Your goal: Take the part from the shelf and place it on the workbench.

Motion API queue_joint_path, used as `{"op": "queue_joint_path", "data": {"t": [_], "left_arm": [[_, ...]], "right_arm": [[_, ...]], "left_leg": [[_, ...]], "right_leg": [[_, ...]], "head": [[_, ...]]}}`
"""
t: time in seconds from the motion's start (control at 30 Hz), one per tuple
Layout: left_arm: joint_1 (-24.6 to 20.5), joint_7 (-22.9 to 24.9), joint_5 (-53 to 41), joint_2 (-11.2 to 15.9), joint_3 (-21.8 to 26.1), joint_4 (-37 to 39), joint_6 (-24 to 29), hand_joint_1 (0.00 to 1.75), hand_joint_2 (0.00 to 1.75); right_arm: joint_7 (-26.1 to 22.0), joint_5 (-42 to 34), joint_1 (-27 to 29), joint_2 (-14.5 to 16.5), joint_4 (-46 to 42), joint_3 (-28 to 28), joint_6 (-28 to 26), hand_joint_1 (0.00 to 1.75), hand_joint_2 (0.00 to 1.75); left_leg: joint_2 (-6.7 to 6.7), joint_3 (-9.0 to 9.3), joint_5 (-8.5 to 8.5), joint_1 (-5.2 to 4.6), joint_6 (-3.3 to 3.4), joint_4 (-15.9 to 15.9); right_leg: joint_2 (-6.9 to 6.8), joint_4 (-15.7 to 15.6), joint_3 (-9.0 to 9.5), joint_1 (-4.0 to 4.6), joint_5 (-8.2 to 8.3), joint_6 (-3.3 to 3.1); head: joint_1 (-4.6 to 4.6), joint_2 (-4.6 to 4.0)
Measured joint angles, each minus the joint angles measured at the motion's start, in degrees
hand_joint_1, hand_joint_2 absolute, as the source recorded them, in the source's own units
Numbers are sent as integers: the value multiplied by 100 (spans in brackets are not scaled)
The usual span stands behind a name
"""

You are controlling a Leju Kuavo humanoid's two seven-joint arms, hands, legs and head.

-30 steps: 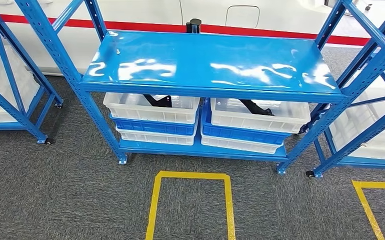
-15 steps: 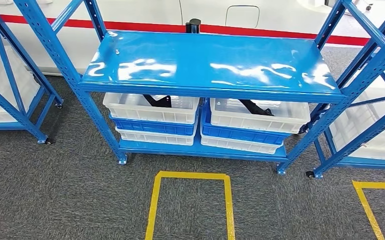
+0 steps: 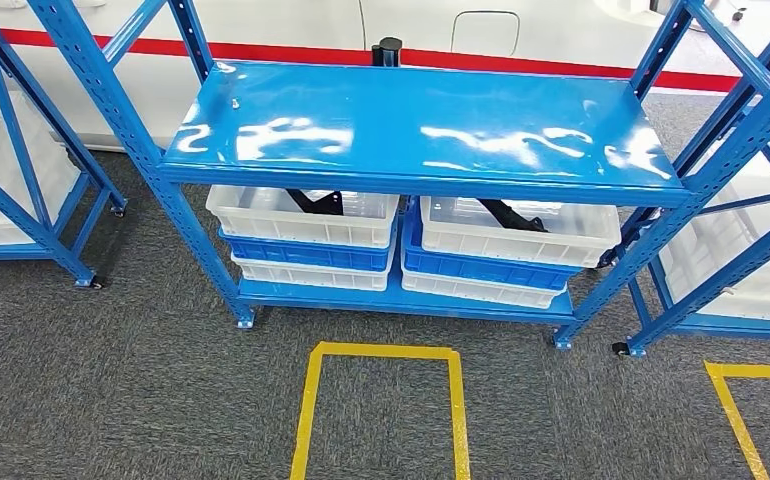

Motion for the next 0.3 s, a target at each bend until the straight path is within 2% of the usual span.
{"op": "queue_joint_path", "data": {"t": [0.17, 0.3], "left_arm": [[175, 141, -455, -3, 484, -191, -123, 0, 0], [245, 202, -623, -6, 681, -281, -179, 0, 0]], "right_arm": [[-79, -185, 133, 20, -188, 0, 196, 0, 0], [-113, -255, 181, 28, -274, 0, 271, 0, 0]], "left_leg": [[0, 1, 0, 0, 0, 0], [0, 2, 0, 0, 0, 0]], "right_leg": [[0, 0, 0, 0, 0, 0], [0, 0, 1, 0, 0, 0]], "head": [[-1, 0], [0, 0]]}}
